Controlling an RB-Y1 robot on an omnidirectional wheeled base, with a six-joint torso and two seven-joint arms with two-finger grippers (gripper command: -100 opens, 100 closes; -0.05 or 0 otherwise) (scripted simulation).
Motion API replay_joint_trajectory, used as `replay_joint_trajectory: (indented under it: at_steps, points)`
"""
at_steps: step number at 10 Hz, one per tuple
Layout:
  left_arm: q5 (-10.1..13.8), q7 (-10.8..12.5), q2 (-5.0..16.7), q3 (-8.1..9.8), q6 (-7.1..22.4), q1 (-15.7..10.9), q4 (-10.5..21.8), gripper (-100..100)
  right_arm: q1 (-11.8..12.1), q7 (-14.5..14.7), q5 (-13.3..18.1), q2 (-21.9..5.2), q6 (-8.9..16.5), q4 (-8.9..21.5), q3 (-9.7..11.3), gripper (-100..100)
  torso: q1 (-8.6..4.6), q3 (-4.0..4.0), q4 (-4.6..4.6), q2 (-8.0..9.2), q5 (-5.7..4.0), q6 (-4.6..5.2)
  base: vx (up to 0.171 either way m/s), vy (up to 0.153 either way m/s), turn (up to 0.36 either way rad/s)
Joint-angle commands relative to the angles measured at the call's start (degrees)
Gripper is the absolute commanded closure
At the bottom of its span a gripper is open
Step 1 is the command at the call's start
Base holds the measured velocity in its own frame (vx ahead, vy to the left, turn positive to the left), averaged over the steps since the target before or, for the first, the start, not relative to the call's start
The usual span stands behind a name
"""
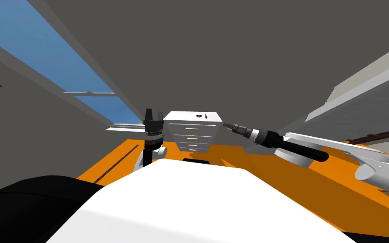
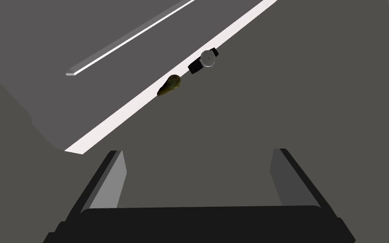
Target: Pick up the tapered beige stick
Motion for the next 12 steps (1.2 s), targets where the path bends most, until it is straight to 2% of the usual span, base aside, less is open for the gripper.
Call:
replay_joint_trajectory:
  at_steps: [1,2,4,5,7,8,10,11,12]
  points:
    - [0.0,0.0,0.0,0.0,0.0,0.0,0.0,0,-0.04,-0.07,-0.24,-2.86,0.2,0.01,0.01,-100,0.0,0.0,0.0,0.0,0.0,0.0,0.011,0.019,0.0]
    - [0.0,0.0,0.0,0.0,0.0,0.0,0.0,0,0.09,-0.5,-2.08,-4.62,1.14,0.52,-0.15,-100,-0.06,0.02,0.01,0.03,-0.02,0.0,0.025,0.038,0.019]
    - [0.0,0.0,0.0,0.0,0.0,0.0,0.0,0,0.09,-0.5,-2.08,-8.11,1.14,0.52,-0.15,-100,0.01,-0.01,0.0,-0.01,0.0,0.0,0.019,0.034,0.003]
    - [0.0,0.0,0.0,0.0,0.0,0.0,0.0,0,0.22,-0.91,-4.01,-9.86,2.13,1.03,-0.26,-100,-0.05,0.01,0.01,0.03,-0.01,0.0,0.029,0.041,0.025]
    - [0.0,0.0,0.0,0.0,0.0,0.0,0.0,0,0.22,-0.91,-4.01,-13.42,2.13,1.03,-0.26,-100,0.0,-0.01,-0.01,-0.02,0.0,0.0,0.021,0.032,0.002]
    - [0.0,0.0,0.0,0.0,0.0,0.0,0.0,0,0.35,-1.32,-6.01,-15.19,3.18,1.55,-0.33,-100,-0.05,0.01,0.0,0.03,-0.02,0.01,0.018,0.046,0.025]
    - [0.0,0.0,0.0,0.0,0.0,0.0,0.0,0,0.35,-1.32,-6.01,-18.34,3.18,1.55,-0.38,-100,0.02,0.0,0.0,0.0,0.0,0.01,0.023,0.034,0.003]
    - [0.0,0.0,0.0,0.0,0.0,0.0,0.0,0,0.49,-1.71,-8.08,-20.45,4.26,2.07,-0.36,-100,-0.05,0.01,0.0,0.01,-0.01,0.01,0.037,0.039,0.027]
    - [0.0,0.0,0.0,0.0,0.0,0.0,0.0,0,0.49,-1.71,-8.08,-22.5,4.26,2.07,-0.36,-100,-0.01,-0.02,-0.01,-0.04,-0.01,0.0,0.034,0.05,0.015]
